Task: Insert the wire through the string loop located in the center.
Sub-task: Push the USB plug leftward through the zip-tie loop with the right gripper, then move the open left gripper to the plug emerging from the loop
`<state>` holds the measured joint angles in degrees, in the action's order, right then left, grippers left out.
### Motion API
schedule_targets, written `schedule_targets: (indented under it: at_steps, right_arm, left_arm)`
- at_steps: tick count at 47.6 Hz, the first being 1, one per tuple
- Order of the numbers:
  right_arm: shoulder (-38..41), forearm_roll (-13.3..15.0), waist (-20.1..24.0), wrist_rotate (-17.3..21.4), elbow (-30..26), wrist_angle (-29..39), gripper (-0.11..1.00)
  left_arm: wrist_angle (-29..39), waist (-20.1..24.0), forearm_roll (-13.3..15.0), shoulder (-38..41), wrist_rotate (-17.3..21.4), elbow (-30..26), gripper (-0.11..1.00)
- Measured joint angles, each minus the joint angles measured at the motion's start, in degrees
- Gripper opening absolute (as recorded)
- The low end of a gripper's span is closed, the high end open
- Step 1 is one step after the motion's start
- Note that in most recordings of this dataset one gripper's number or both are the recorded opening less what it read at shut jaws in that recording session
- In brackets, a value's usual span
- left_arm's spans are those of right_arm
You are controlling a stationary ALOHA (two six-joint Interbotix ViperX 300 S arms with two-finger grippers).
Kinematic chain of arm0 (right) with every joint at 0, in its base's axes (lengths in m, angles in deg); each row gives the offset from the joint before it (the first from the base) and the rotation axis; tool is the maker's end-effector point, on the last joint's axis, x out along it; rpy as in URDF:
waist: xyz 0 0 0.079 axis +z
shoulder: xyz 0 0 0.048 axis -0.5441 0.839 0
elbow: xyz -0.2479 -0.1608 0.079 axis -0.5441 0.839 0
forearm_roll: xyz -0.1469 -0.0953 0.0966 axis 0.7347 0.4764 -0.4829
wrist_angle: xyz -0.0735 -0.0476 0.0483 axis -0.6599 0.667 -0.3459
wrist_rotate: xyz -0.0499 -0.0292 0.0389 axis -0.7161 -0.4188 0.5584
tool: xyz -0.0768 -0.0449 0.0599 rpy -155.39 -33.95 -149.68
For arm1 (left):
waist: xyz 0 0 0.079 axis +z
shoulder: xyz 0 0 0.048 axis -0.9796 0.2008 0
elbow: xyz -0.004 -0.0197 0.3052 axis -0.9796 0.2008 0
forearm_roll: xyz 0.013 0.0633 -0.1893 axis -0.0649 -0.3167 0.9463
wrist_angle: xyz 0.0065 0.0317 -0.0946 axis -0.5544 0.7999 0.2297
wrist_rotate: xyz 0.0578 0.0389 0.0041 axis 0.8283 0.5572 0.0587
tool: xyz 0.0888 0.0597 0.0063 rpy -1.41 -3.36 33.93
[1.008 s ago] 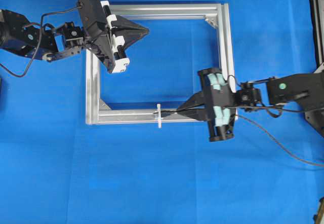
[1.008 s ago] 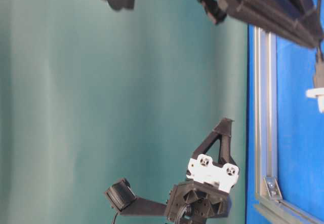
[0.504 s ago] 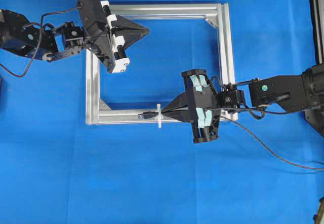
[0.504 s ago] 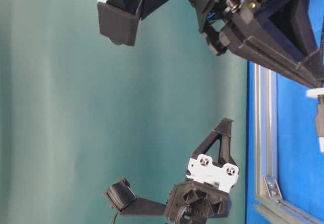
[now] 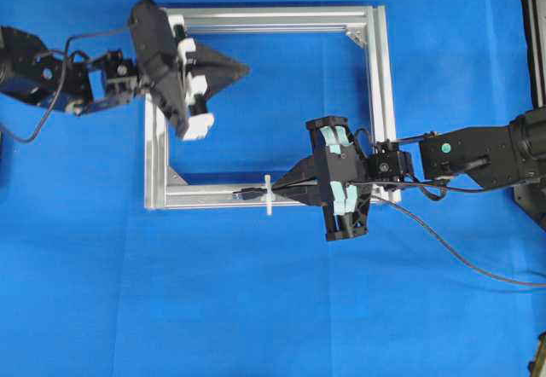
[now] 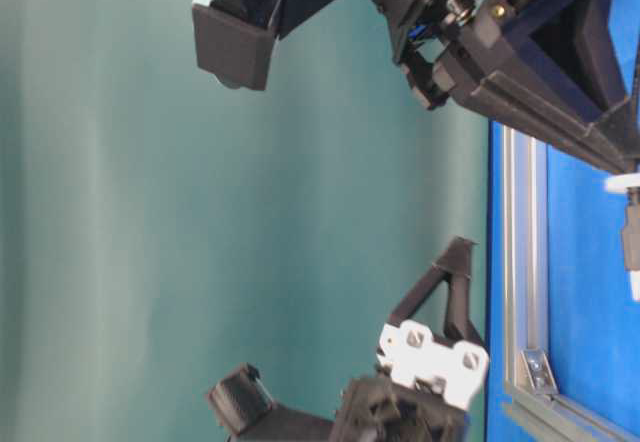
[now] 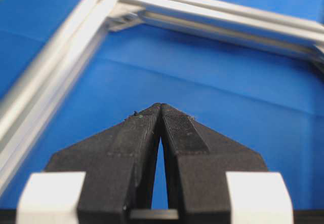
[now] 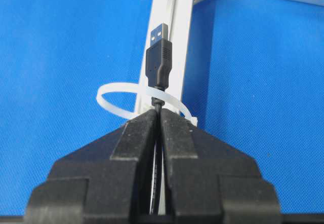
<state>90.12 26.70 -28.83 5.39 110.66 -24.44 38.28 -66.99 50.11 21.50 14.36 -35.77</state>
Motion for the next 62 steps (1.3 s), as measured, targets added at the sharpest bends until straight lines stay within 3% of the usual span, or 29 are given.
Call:
schedule_targets:
  at_steps: [24,36,54,58,62]
  right_arm:
    - [0.0,0.0,0.0,0.0,0.0,0.0,-0.03]
    - [0.0,0.0,0.0,0.0,0.0,0.0,-0.03]
    - [0.0,0.1,0.0,0.0,0.0,0.0,-0.03]
    - [0.0,0.0,0.0,0.0,0.0,0.1,-0.03]
    - [0.0,0.0,-0.1,0.0,0.0,0.1,-0.03]
  left_arm:
    - [2.7,-16.2,0.0,-3.8,-1.1,2.4,0.0]
    - [3.6,-17.6,0.0,-3.8,-4.1,2.3,0.0]
    - [7.0,-17.7,0.0,-3.7,-4.3,0.4,0.01]
    - [7.6,-17.7,-0.1,-3.7,-4.3,0.2,0.13]
    - [7.8,-17.7,0.0,-3.6,-4.3,0.1,0.37]
